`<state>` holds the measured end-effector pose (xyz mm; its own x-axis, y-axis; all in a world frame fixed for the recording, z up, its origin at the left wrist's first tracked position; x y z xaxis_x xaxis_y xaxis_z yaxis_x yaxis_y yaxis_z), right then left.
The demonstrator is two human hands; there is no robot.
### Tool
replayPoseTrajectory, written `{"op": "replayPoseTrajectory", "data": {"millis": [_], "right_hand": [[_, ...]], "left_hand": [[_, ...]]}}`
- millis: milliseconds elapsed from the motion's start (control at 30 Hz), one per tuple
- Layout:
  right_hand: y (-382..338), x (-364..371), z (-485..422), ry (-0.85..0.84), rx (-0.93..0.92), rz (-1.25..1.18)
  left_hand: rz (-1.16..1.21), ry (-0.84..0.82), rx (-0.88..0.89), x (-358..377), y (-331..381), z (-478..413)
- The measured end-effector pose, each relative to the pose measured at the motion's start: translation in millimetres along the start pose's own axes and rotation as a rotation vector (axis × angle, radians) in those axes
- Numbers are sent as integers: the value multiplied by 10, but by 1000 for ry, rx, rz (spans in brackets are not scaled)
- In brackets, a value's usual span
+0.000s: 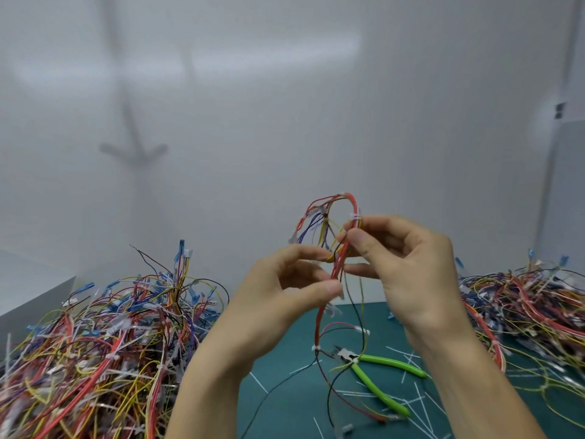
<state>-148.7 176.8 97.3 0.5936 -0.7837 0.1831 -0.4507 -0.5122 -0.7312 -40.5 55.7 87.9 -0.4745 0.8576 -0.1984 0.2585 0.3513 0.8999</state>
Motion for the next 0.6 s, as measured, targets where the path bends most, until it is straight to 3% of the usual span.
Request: {"op": "replayPoseTrajectory", "data": {"millis": [133,300,467,600], "right_hand": [[20,-34,-11,58,-5,-21],[0,-97,-50,133,-19,-107],[4,-101,-61,137,-5,-145],[18,-106,-70,117,9,-164]], "left_hand": [[-40,-3,3,48,-50,-36],[-62,144,-10,18,-137,-86],[-394,-9,-123,-54,-319,-96],[-399,-102,-256,12,-427,-105]]}}
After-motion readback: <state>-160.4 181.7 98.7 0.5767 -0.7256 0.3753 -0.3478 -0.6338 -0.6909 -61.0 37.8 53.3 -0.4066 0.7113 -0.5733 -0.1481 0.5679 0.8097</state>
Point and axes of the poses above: each hand's wrist, its own z-axis away from the middle knuckle, its own x-axis out of the palm, y = z × x, the point moved 2 cm from there along -z, towards the middle knuckle, and after that the axes turned 2 degrees about -x, right-handed, at the moved point
